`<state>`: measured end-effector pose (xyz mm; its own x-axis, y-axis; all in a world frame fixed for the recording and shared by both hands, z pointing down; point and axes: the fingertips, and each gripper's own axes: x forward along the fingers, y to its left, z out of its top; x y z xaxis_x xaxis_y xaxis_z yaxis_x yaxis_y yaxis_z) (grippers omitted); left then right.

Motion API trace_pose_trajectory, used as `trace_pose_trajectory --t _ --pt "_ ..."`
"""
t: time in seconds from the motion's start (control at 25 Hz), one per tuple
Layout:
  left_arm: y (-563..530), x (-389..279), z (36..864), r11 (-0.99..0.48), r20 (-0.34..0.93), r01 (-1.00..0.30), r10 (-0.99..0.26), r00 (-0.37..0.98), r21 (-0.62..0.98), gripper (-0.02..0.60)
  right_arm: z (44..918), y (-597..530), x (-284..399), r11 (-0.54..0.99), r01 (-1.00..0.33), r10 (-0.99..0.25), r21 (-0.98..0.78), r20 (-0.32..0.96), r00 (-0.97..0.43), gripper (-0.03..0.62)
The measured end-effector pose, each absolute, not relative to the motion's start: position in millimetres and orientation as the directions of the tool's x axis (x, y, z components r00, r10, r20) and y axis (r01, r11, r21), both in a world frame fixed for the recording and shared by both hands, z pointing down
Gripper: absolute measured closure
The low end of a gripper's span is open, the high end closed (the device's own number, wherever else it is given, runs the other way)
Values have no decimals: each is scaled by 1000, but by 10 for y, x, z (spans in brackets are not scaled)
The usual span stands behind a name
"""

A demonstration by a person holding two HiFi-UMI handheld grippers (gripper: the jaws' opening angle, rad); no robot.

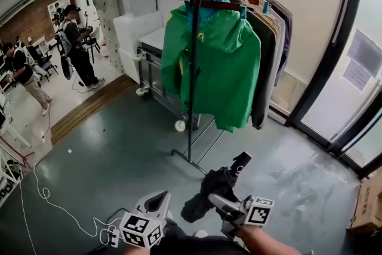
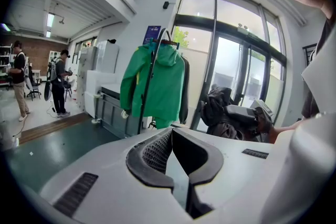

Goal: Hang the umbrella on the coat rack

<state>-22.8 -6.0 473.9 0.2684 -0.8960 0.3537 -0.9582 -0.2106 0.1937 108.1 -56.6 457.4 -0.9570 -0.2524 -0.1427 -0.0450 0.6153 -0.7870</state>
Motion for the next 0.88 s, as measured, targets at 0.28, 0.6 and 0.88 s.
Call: trace_pose_trajectory --t 0.28,0.6,0.88 --pt "-443 -447 4954 -249 370 -945 -875 313 210 566 4669 -876 830 624 -86 -268 -777 -109 -957 370" --pt "-1243 -1146 4717 -314 306 -930 -881 361 191 566 4511 -1453 166 656 -141 -296 -742 -80 -952 370" --pt "-1948 -1655 4580 -432 277 -879 -836 474 202 566 4324 -1957 -395 668 -197 -371 -718 -91 -924 370"
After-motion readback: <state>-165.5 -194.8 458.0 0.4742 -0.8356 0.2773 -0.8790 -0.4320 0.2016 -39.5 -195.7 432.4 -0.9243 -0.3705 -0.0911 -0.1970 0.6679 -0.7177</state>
